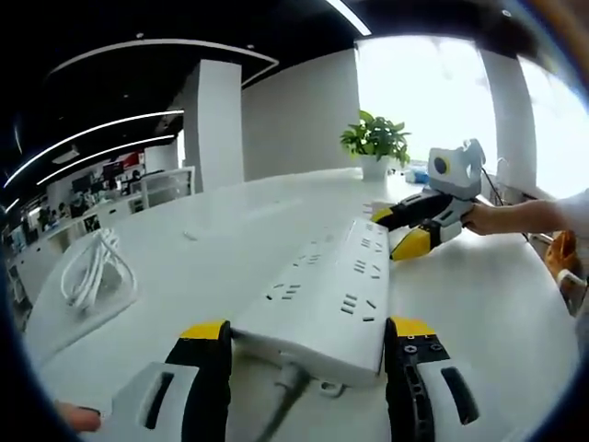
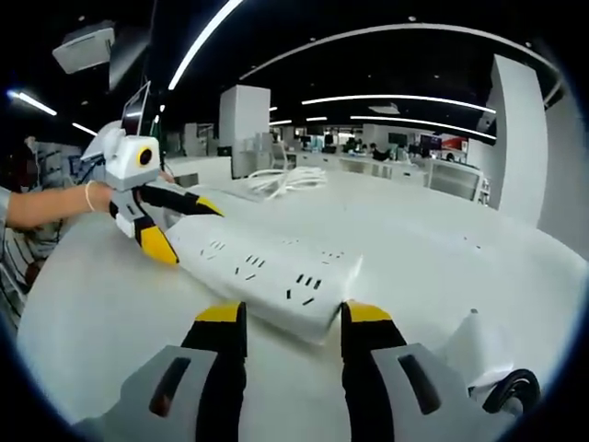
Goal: Straighten the power strip on the desk, plug the charger into it
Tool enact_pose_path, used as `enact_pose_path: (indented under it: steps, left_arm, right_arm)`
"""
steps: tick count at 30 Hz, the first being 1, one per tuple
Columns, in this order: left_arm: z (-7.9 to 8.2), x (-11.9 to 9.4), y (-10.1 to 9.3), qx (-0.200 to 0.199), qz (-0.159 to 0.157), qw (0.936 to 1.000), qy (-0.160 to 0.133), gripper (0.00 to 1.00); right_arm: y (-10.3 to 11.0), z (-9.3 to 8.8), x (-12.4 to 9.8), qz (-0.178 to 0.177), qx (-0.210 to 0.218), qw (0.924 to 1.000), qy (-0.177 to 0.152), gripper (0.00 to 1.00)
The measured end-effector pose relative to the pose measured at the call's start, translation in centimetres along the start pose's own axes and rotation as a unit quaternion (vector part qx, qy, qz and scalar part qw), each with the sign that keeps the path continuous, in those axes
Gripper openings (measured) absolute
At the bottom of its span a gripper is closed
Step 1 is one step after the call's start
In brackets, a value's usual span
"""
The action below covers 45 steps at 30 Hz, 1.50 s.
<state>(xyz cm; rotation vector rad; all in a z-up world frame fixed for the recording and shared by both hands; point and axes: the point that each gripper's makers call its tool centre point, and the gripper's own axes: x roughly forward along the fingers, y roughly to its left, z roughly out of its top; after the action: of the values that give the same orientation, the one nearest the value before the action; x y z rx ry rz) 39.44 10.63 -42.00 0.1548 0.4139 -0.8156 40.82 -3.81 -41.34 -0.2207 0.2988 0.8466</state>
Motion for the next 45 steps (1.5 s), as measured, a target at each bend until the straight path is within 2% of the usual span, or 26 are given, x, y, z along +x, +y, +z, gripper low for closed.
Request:
enact_pose_path:
  steps: [20,45]
  left_arm:
    - [0.1,0.58,0.6,0.008,-0.036,0.9993,0.01,0.68]
    - [0.03,0.95,0.6,0.026,-0.085,0.9948,0.05,0.69]
  right_arm:
    - [-0.26,-0.03,-0.14,-0.009,0.005,0.9999,-0.001,0.37]
    - [0.06,-0.28,-0.93,-0.02,0.011,0.9997,0.0,0.34]
